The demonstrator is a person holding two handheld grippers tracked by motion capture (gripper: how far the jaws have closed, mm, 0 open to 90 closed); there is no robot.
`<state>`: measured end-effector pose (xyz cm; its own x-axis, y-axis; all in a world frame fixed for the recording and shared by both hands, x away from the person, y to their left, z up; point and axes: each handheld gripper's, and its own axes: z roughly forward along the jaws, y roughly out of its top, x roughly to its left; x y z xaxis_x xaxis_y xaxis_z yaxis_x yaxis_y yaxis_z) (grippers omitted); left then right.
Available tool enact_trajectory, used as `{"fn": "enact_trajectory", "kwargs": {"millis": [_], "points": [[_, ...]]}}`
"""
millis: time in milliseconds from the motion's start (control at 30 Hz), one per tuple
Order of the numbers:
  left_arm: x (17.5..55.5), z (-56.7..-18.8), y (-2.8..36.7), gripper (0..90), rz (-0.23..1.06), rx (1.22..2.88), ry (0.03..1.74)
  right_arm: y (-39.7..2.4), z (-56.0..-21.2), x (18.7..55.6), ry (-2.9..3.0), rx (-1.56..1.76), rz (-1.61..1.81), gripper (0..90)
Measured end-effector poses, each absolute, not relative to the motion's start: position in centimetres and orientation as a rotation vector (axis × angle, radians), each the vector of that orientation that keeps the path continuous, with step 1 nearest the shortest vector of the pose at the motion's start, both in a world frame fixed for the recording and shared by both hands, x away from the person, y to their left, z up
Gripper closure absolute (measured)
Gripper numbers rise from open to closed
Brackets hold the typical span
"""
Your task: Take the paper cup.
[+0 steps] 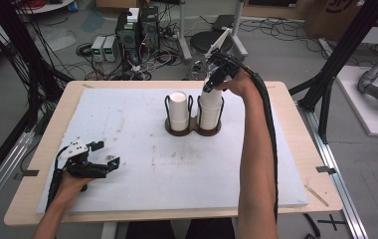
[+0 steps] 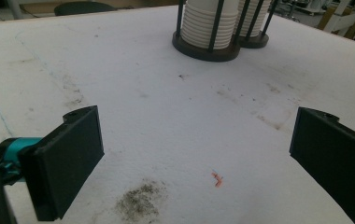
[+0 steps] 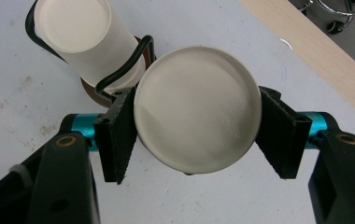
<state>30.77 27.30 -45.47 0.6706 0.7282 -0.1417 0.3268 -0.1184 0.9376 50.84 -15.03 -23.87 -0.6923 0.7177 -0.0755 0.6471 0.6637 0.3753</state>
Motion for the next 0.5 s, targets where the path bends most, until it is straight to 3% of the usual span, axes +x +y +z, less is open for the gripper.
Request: {"fn": "enact_trajectory", "kwargs": {"millis": [500], "points": [[30.7,-45.4,27.2,2.7,0.432,1.722,0.853,-15.3,-20.0,49.5,2.588,1.074,0.554,36.2]]}}
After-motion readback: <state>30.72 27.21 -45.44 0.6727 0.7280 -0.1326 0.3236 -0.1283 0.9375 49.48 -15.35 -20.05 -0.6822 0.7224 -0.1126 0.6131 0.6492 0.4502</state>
